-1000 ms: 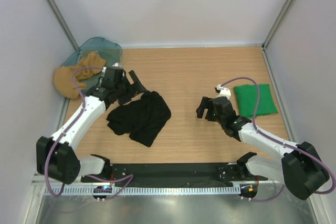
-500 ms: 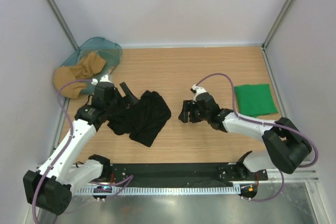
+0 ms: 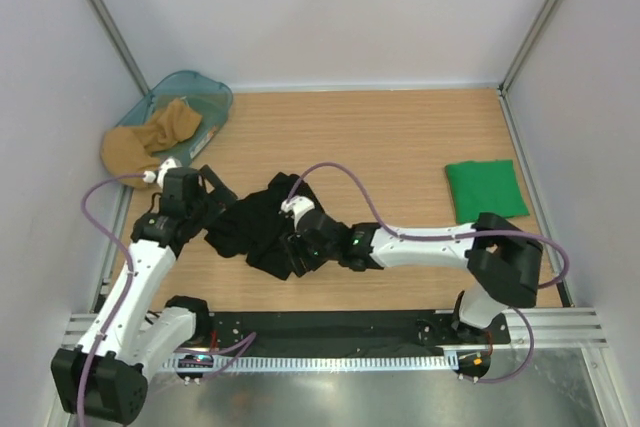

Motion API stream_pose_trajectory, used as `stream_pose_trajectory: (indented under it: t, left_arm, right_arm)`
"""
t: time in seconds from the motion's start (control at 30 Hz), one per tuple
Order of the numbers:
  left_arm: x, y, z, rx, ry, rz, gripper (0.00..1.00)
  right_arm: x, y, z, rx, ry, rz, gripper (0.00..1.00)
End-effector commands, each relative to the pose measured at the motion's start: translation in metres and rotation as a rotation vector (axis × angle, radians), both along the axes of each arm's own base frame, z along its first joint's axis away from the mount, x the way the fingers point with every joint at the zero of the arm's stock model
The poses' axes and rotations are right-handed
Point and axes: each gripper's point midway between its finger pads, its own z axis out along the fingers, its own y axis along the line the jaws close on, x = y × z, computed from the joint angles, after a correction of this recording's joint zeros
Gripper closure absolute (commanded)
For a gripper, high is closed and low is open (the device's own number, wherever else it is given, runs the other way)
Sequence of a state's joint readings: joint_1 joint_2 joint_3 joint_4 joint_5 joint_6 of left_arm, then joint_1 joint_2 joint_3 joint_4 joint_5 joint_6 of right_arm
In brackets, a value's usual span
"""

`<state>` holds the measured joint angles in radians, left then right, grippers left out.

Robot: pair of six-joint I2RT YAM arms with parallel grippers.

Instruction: Fold and stack the tank tops

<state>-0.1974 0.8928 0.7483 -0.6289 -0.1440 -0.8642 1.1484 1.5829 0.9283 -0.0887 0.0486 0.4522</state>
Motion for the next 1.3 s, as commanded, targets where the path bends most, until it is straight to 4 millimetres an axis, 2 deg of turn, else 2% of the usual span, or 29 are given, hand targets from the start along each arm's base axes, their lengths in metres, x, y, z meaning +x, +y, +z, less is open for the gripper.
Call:
stream_pose_trajectory:
  t: [0.0,0.03,0.07,0.1,0.13,0.17,0.2,0.3,0.33,0.37,0.4,0.43,0.47,0.5,0.53,0.57,0.6,0.7,0.77,0.8,0.83,0.87,0.9,0.93,0.97,1.0,1.1,1.27]
  left_arm:
    - [-0.007,0.033,0.003,0.003,0.015,0.138,0.0]
    - [-0.007,0.044,0.004,-0.005,0.017,0.174,0.0]
    - [-0.007,0.047,0.005,-0.011,0.018,0.179,0.0]
    - [-0.008,0.048,0.005,-0.03,0.022,0.172,0.0]
    - [-0.008,0.055,0.006,-0.038,0.02,0.196,0.0]
    - [-0.007,0.056,0.008,-0.047,0.015,0.196,0.0]
    - [-0.006,0.057,0.009,-0.055,0.014,0.192,0.0]
    - [-0.004,0.057,0.01,-0.062,0.02,0.182,0.0]
    - [-0.004,0.056,0.011,-0.064,0.018,0.175,0.0]
    - [-0.003,0.056,0.012,-0.062,0.017,0.169,0.01]
    - [-0.003,0.056,0.012,-0.056,0.016,0.163,0.0]
    - [-0.003,0.051,0.013,-0.066,0.016,0.13,0.0]
    - [-0.002,0.05,0.013,-0.069,0.016,0.12,0.0]
    - [-0.002,0.046,0.013,-0.083,0.016,0.097,0.0]
    - [0.001,0.041,0.014,-0.101,0.002,0.076,0.0]
    - [-0.001,0.029,0.008,-0.152,0.011,0.033,0.01]
    - [0.0,0.021,0.006,-0.181,0.007,0.009,0.02]
    - [0.004,-0.004,-0.003,-0.221,-0.009,-0.069,0.06]
    - [0.003,-0.018,-0.011,-0.208,0.015,-0.103,0.06]
    - [0.001,-0.031,-0.015,-0.183,0.024,-0.143,0.06]
    - [0.002,-0.038,-0.014,-0.173,0.018,-0.166,0.06]
    - [0.002,-0.046,-0.016,-0.167,0.021,-0.19,0.06]
    - [0.0,-0.06,-0.02,-0.151,0.034,-0.237,0.06]
    - [-0.001,-0.068,-0.021,-0.145,0.04,-0.262,0.07]
    - [-0.001,-0.074,-0.023,-0.133,0.043,-0.281,0.07]
    - [-0.006,-0.085,-0.029,-0.119,0.067,-0.321,0.09]
    - [-0.01,-0.101,-0.033,-0.067,0.064,-0.366,0.11]
    - [-0.01,-0.112,-0.043,0.039,0.073,-0.374,0.1]
  right_arm:
    - [0.002,0.017,-0.001,-0.073,-0.08,-0.015,0.41]
    - [-0.001,0.018,-0.017,-0.126,-0.071,-0.009,0.41]
    - [-0.002,0.029,-0.011,-0.125,-0.087,-0.003,0.41]
    - [0.0,0.032,-0.013,-0.143,-0.103,-0.014,0.41]
    - [-0.001,0.031,-0.026,-0.191,-0.098,-0.012,0.41]
    - [0.0,0.042,-0.02,-0.181,-0.109,-0.01,0.41]
    - [0.003,0.044,-0.021,-0.191,-0.118,-0.02,0.41]
    - [0.006,0.05,-0.035,-0.245,-0.112,-0.02,0.45]
    - [0.007,0.055,-0.033,-0.248,-0.116,-0.021,0.48]
    - [0.008,0.052,-0.043,-0.281,-0.115,-0.026,0.62]
    - [0.009,0.05,-0.045,-0.298,-0.121,-0.035,0.72]
    - [0.014,0.043,-0.046,-0.32,-0.137,-0.072,0.89]
    - [0.015,0.039,-0.025,-0.273,-0.152,-0.099,0.99]
    - [0.013,0.036,-0.013,-0.224,-0.154,-0.111,0.99]
    - [0.01,0.025,-0.008,-0.162,-0.164,-0.131,0.99]
    - [0.012,0.019,0.007,-0.114,-0.181,-0.157,0.99]
    - [0.014,0.005,0.038,-0.065,-0.204,-0.187,0.99]
    - [0.034,-0.049,0.05,-0.153,-0.231,-0.298,0.99]
    - [0.052,-0.087,0.045,-0.224,-0.249,-0.398,0.99]
    - [0.055,-0.105,0.047,-0.24,-0.243,-0.432,0.99]
    - [0.056,-0.125,0.037,-0.272,-0.23,-0.463,0.99]
    - [0.07,-0.15,0.033,-0.281,-0.203,-0.55,0.99]
    - [0.073,-0.165,0.03,-0.284,-0.187,-0.583,0.99]
    - [0.073,-0.185,0.028,-0.27,-0.178,-0.62,0.99]
    - [0.081,-0.205,0.027,-0.27,-0.168,-0.684,0.99]
    - [0.083,-0.214,0.029,-0.255,-0.167,-0.707,0.99]
    - [0.085,-0.235,0.031,-0.243,-0.168,-0.733,0.99]
    - [0.089,-0.233,0.033,-0.25,-0.148,-0.719,0.99]
